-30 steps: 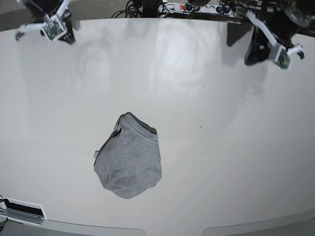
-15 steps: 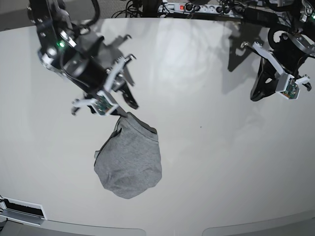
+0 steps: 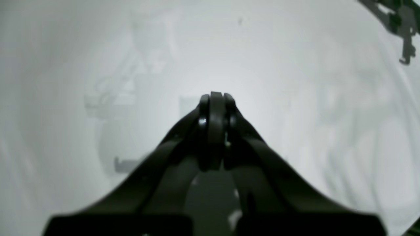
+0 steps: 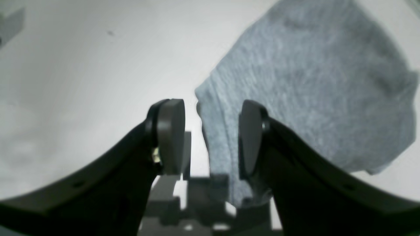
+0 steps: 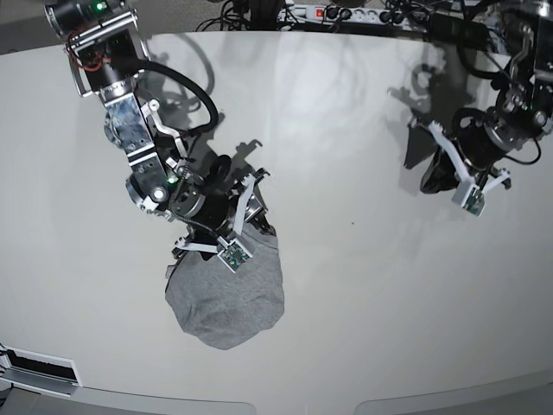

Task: Layout the t-shirt on the table in an organized manner, then fold the t-shirt properly
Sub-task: 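Lower the right gripper onto the crumpled grey t-shirt and grasp it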

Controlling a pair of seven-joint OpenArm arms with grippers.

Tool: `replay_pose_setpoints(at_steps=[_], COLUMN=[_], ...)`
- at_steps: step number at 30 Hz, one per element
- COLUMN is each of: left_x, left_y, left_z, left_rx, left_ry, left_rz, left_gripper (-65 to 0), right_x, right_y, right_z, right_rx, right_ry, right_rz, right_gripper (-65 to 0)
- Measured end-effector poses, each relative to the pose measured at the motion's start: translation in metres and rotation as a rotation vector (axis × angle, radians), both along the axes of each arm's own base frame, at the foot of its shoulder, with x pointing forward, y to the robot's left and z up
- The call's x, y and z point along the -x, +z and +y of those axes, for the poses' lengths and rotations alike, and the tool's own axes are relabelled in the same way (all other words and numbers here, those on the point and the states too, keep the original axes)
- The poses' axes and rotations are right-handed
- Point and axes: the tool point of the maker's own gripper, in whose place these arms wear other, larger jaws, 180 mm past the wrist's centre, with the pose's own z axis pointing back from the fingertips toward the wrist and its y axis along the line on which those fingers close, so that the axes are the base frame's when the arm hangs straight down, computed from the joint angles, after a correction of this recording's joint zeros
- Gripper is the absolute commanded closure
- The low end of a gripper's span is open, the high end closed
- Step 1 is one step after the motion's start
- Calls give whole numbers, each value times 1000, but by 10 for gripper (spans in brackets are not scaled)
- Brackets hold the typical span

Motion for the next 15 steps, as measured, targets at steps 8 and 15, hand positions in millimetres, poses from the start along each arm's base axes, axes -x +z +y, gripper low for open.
replay_pose_setpoints(at_steps=[8,15], left_x=[-24,-24], left_y=[6,7], left_z=[-19,-19], left_rx=[-35,-35], left_ry=[-72,-73], left_rz=[-39,-39], left_gripper=[0,0], right_x=[-14,-30], right_y=[-45,-9], right_z=[-38,-36], right_rx=[138,144], right_ry=[-105,-110], right_rz=[70,-15], right_gripper=[-215,0])
